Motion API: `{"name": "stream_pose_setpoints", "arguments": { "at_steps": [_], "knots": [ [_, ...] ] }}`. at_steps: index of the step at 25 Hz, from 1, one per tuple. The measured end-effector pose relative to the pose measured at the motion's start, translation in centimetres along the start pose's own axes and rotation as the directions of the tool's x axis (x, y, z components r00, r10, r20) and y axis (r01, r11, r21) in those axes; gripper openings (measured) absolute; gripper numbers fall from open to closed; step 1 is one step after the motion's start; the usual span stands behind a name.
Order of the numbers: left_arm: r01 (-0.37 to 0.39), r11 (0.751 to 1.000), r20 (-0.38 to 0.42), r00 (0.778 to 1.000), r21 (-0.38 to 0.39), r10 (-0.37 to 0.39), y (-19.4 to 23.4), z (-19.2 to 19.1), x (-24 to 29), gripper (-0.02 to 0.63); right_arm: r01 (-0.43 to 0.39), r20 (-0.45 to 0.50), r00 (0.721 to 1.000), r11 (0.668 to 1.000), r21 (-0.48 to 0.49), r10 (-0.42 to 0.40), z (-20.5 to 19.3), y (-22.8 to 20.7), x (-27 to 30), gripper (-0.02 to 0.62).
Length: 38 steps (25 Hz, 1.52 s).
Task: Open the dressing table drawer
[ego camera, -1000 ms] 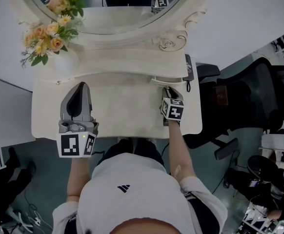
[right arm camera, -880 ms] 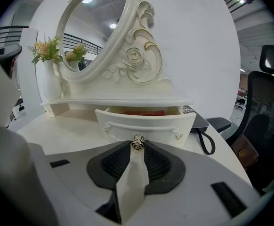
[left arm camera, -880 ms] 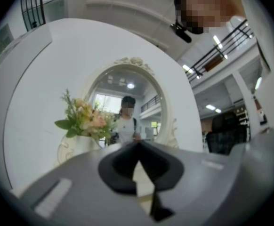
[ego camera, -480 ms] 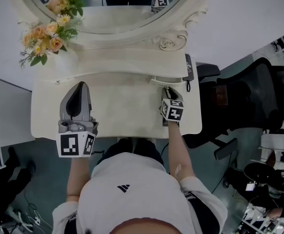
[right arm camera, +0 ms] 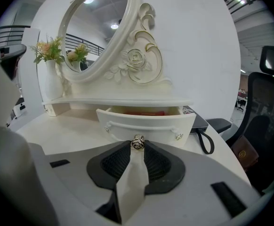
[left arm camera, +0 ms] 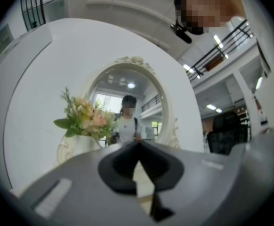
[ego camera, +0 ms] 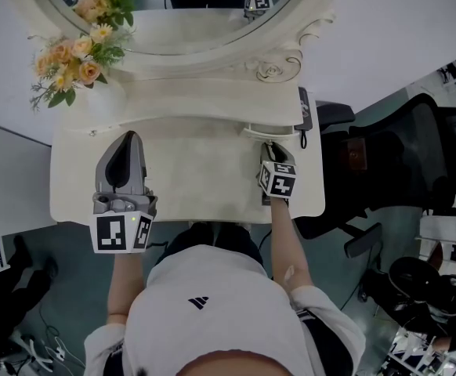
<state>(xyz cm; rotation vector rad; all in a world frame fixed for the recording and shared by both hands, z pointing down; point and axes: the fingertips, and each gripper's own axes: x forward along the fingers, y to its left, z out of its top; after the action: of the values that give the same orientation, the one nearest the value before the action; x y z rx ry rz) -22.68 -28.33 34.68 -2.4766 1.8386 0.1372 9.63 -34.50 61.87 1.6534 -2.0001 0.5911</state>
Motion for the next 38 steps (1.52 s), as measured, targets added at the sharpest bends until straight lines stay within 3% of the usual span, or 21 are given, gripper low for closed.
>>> {"name": "stream_pose_setpoints", "arguments": {
  "at_steps": [38],
  "knots": [
    [0.049,0.999,0.025,0.998,-0.007,-0.049,-2.4,0.5,-1.2,0.008,-0.029,0.017,0.999,0.999,-0.016,0.03,-2.9,1.0,-3.6,0.094]
  ]
}}
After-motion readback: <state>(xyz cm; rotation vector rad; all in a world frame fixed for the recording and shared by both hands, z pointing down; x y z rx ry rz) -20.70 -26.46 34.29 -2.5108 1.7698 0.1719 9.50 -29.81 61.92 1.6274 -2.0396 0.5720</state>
